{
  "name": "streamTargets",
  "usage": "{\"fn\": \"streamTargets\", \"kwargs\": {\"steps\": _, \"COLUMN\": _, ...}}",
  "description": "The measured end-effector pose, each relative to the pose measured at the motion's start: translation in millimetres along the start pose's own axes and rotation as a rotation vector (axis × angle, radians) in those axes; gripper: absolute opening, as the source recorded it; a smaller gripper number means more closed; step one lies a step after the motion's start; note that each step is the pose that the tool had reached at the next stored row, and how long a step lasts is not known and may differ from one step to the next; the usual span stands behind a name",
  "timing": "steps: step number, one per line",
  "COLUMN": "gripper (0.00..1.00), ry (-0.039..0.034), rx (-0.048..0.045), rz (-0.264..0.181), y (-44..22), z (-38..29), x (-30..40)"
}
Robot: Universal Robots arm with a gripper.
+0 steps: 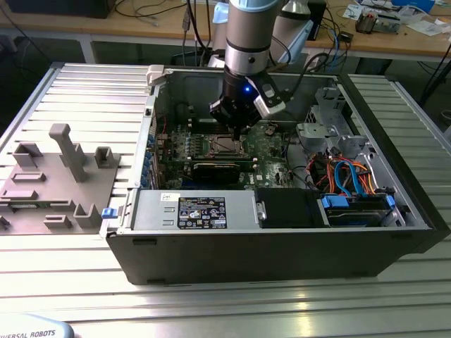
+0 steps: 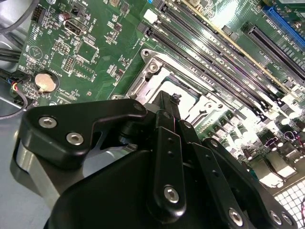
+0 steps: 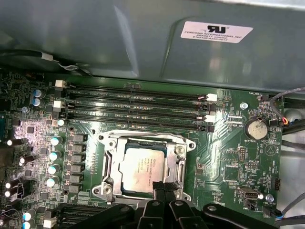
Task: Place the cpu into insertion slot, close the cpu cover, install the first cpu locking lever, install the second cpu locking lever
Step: 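Install the second cpu locking lever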
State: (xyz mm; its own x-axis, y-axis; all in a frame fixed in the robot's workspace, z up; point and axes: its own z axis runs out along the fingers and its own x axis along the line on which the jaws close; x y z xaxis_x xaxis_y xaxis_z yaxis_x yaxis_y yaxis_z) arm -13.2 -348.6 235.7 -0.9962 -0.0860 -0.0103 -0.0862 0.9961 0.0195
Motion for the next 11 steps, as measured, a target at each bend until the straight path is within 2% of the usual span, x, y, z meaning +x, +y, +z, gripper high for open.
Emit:
{"fn": "streamTargets", "kwargs": {"steps": 6, "gripper": 0.11, "ry": -0.0001, "rx": -0.0003, "rz": 0.0, "y": -3.1, "z": -0.1, "x": 0.3}}
{"fn": "streamTargets", "kwargs": {"steps": 11, "gripper": 0.11, "ry": -0.0006, "rx": -0.0071, "rz": 0.0, "y": -8.0, "z": -0.2, "x": 0.7}}
